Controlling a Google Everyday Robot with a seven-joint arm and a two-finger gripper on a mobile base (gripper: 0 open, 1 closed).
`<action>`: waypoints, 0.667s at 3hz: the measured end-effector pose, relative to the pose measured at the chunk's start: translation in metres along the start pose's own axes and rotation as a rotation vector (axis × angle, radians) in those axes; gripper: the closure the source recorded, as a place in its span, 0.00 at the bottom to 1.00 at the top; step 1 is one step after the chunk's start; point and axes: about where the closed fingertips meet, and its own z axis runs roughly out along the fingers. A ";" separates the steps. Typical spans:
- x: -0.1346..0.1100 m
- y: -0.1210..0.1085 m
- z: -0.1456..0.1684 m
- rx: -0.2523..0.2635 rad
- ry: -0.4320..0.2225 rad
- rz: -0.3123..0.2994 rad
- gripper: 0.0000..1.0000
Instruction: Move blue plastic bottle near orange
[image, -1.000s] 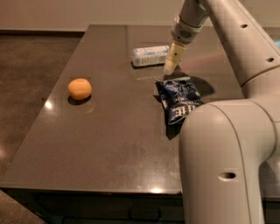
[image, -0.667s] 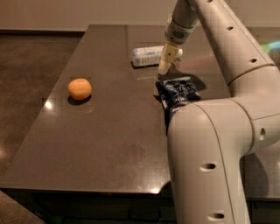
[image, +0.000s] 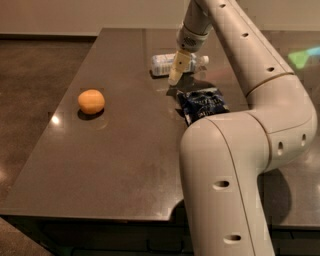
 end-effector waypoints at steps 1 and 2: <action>-0.007 -0.001 0.014 -0.005 0.021 0.025 0.08; -0.010 -0.001 0.021 -0.008 0.041 0.028 0.32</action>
Offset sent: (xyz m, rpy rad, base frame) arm 0.0090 0.0114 -0.0102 -0.0601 0.0604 -0.0366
